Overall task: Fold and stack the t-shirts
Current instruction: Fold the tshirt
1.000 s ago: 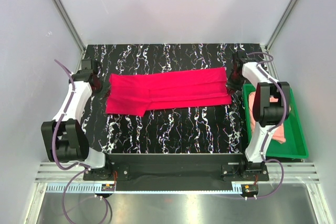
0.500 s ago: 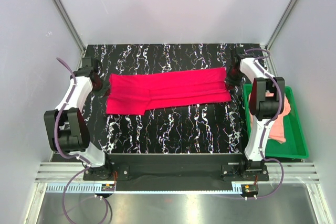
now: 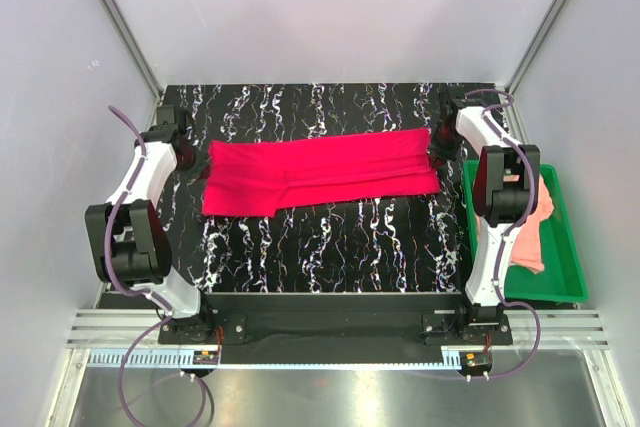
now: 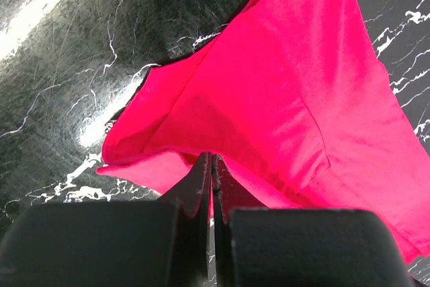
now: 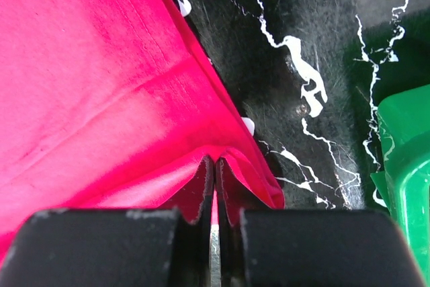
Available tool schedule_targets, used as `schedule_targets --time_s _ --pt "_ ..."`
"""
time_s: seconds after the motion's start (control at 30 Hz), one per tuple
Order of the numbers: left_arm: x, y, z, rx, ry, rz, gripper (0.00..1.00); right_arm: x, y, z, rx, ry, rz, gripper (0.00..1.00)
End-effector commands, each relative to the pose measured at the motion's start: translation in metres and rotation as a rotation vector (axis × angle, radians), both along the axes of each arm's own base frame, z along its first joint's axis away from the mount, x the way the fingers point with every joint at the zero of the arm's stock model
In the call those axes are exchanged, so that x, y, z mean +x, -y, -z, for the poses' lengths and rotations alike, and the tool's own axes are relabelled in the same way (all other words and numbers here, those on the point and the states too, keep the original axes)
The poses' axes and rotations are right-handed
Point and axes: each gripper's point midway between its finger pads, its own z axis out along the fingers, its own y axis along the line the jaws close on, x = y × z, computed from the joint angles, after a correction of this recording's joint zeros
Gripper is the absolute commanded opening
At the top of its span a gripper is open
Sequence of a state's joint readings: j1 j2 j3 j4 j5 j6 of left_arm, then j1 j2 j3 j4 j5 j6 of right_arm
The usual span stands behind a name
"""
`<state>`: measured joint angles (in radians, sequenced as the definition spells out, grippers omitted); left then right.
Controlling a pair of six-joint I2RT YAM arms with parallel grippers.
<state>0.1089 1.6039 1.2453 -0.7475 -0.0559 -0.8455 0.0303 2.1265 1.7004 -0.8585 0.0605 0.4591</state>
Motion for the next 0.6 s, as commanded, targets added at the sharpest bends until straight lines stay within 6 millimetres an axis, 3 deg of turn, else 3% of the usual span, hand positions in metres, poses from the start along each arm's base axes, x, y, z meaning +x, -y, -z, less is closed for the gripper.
schedule_targets --time_s 0.0,0.57 --pt "0.021 -0.008 -0.014 0.017 0.069 -0.007 0.00 0.013 0.004 -0.006 -0.016 0.028 -0.004 0.04" --pt "0.027 -0.012 -0.007 0.016 0.062 -0.005 0.00 0.023 0.005 -0.004 -0.016 0.036 0.025 0.04"
